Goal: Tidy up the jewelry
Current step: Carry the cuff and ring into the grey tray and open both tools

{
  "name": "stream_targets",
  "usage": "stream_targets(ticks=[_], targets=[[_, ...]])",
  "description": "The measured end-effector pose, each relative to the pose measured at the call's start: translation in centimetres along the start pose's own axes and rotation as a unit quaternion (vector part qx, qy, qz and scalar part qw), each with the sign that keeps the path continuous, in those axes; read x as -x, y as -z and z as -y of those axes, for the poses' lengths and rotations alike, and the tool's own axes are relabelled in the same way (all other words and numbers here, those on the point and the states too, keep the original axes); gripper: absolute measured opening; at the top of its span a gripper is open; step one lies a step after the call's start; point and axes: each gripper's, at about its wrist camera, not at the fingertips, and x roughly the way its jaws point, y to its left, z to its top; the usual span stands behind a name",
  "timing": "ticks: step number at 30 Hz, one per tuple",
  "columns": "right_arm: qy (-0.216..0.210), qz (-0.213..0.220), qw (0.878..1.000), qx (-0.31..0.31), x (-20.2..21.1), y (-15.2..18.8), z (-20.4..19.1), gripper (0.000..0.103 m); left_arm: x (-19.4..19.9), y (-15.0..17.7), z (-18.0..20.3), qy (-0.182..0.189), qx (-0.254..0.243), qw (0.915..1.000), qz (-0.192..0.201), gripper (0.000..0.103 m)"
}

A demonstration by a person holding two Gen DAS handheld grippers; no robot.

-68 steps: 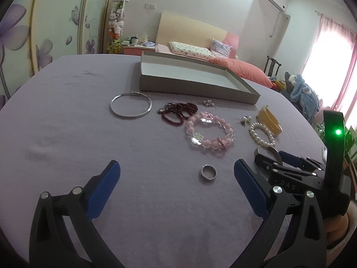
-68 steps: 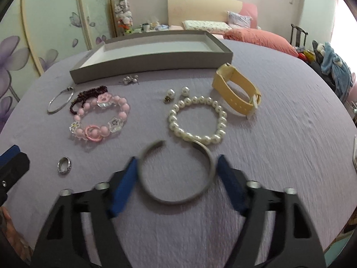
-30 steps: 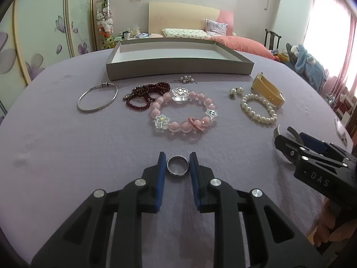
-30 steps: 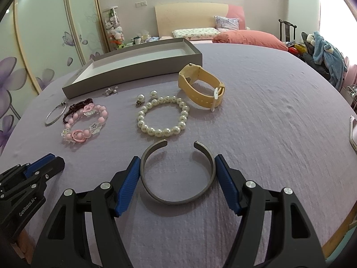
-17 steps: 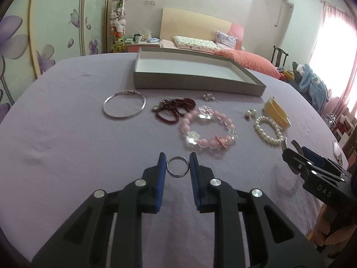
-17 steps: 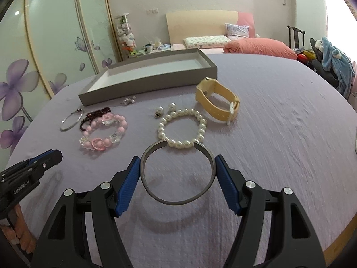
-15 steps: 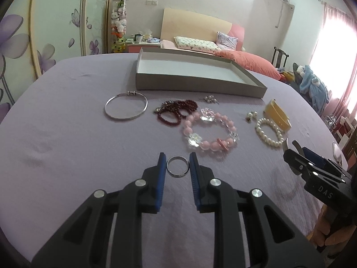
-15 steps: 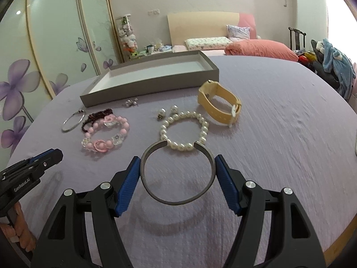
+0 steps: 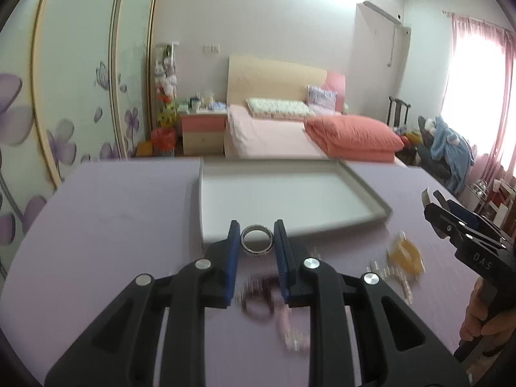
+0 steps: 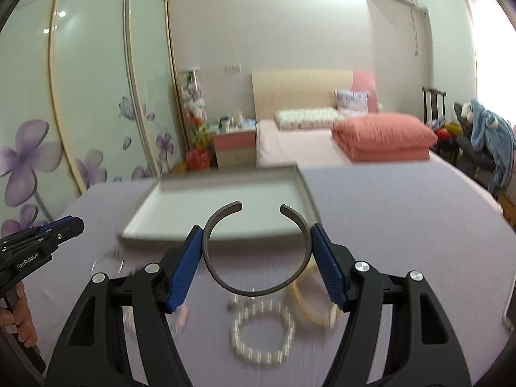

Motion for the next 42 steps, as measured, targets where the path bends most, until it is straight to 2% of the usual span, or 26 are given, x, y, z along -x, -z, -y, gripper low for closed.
stream_targets(ticks=[3, 7, 12, 16, 19, 30, 32, 34, 42], targets=[[-0.009, 0.004, 1.000, -0.006, -2.8, -2.3, 0.0, 0.068, -2.6, -2.5, 0.0, -0.003, 0.003, 0.9999, 0.009, 0.022], [-0.015, -0.015, 1.000, -0.010, -7.5, -4.2, -0.3, 0.068, -7.0, -4.8, 0.1, -0.015, -0.001, 0.9998, 0.012, 0.022], [-0.010, -0.061, 0.998, -0.024, -14.0, -4.9, -0.1, 0.068, -12.6, -5.9, 0.2, -0.019, 0.001, 0.9998, -0.012, 0.022], [-0.002, -0.096, 0.995, -0.022, -17.6, -4.7, -0.1, 0.068, -16.4, -6.5, -0.6, -0.020, 0.017, 0.9991, -0.034, 0.022], [-0.004, -0.130, 0.991, -0.043, -19.9, -4.7, 0.4, 0.068, -18.6, -6.7, -0.9, -0.014, 0.028, 0.9981, -0.052, 0.022], [-0.007, -0.186, 0.981, -0.049, -22.5, -3.7, 0.0, 0.068, -22.3, -6.3, -0.8, -0.007, 0.027, 0.9952, -0.094, 0.022], [-0.010, -0.187, 0.981, -0.049, -22.5, -3.6, 0.0, 0.069, -22.5, -6.0, -0.8, -0.011, 0.028, 0.9948, -0.097, 0.022], [-0.013, -0.185, 0.981, -0.051, -22.4, -3.8, 0.1, 0.080, -22.7, -5.9, -0.9, -0.012, 0.031, 0.9943, -0.102, 0.023], [-0.019, -0.163, 0.985, -0.046, -21.1, -4.5, 0.1, 0.080, -22.5, -6.1, -0.9, -0.020, 0.031, 0.9945, -0.098, 0.033]])
